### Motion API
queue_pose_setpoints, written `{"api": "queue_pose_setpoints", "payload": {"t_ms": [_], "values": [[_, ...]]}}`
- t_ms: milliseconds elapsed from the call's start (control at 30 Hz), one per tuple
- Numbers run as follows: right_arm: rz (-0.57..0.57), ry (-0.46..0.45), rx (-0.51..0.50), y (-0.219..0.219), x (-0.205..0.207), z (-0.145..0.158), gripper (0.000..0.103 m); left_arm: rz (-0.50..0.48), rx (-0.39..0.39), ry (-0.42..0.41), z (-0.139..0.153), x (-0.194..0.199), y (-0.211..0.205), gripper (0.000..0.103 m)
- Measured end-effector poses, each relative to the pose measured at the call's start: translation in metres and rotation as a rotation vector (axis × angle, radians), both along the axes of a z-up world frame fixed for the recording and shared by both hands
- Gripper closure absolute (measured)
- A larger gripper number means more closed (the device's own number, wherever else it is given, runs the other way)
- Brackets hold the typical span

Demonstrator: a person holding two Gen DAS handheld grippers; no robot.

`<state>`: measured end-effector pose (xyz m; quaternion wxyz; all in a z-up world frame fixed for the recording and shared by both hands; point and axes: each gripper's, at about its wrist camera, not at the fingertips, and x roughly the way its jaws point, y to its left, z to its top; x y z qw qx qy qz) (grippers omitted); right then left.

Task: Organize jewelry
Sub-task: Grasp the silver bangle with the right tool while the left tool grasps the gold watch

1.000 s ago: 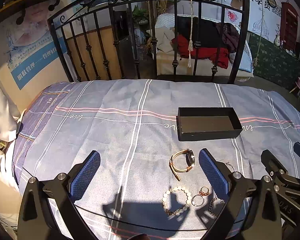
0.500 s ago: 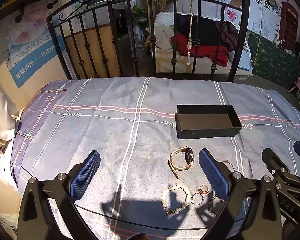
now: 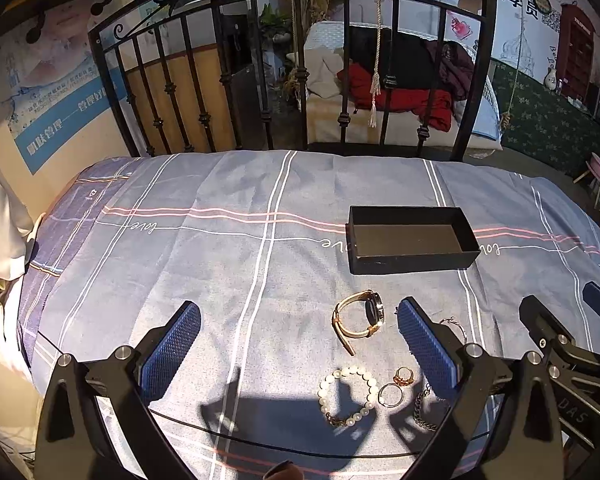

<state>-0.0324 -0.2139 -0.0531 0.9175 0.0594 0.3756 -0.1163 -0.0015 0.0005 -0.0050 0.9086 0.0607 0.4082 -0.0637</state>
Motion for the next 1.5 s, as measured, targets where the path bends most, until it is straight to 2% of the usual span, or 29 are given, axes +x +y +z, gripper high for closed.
{"api": "queue_pose_setpoints", "payload": {"t_ms": [300, 433, 567, 667, 800, 933, 1033, 1067, 1100, 1133, 1167, 1200, 1233, 1367, 1500], "values": [[0.013, 0.027, 0.006, 0.0, 0.003, -0.012, 0.005, -0.009, 0.021, 0.027, -0.012, 0.003, -0.001, 0.006], [0.032, 0.107, 0.079, -0.009, 0.004, -0.047, 0.005, 0.003, 0.032, 0.104, -0.041, 0.01, 0.004, 0.006], [0.05, 0.184, 0.068, -0.009, 0.005, -0.082, 0.005, -0.001, 0.043, 0.176, -0.073, 0.014, 0.004, 0.006], [0.069, 0.211, 0.069, -0.009, 0.009, -0.1, 0.005, -0.021, 0.001, 0.235, -0.094, 0.02, 0.002, 0.006], [0.093, 0.243, 0.1, -0.014, 0.022, -0.119, 0.005, -0.066, -0.016, 0.281, -0.112, 0.033, -0.014, 0.006], [0.116, 0.279, 0.083, -0.015, 0.039, -0.138, 0.005, -0.108, -0.03, 0.335, -0.129, 0.055, -0.037, 0.006], [0.129, 0.307, 0.095, -0.018, 0.051, -0.151, 0.005, -0.135, -0.016, 0.364, -0.145, 0.069, -0.057, 0.007], [0.139, 0.312, 0.105, -0.018, 0.054, -0.155, 0.005, -0.143, -0.009, 0.38, -0.153, 0.074, -0.062, 0.009], [0.147, 0.315, 0.111, -0.019, 0.057, -0.159, 0.006, -0.149, -0.003, 0.402, -0.16, 0.078, -0.066, 0.017], [0.157, 0.315, 0.115, -0.019, 0.059, -0.161, 0.013, -0.155, -0.004, 0.43, -0.168, 0.081, -0.068, 0.025], [0.164, 0.309, 0.111, -0.019, 0.059, -0.162, 0.026, -0.152, 0.016, 0.428, -0.172, 0.081, -0.07, 0.029], [0.166, 0.302, 0.1, -0.019, 0.06, -0.161, 0.036, -0.155, 0.03, 0.403, -0.172, 0.081, -0.071, 0.037], [0.17, 0.293, 0.106, -0.02, 0.06, -0.159, 0.052, -0.157, 0.052, 0.384, -0.171, 0.08, -0.072, 0.044], [0.18, 0.29, 0.137, -0.023, 0.062, -0.154, 0.053, -0.167, 0.074, 0.357, -0.166, 0.077, -0.073, 0.07], [0.183, 0.246, 0.132, -0.022, 0.056, -0.136, 0.053, -0.172, 0.042, 0.322, -0.147, 0.071, -0.068, 0.071]]}}
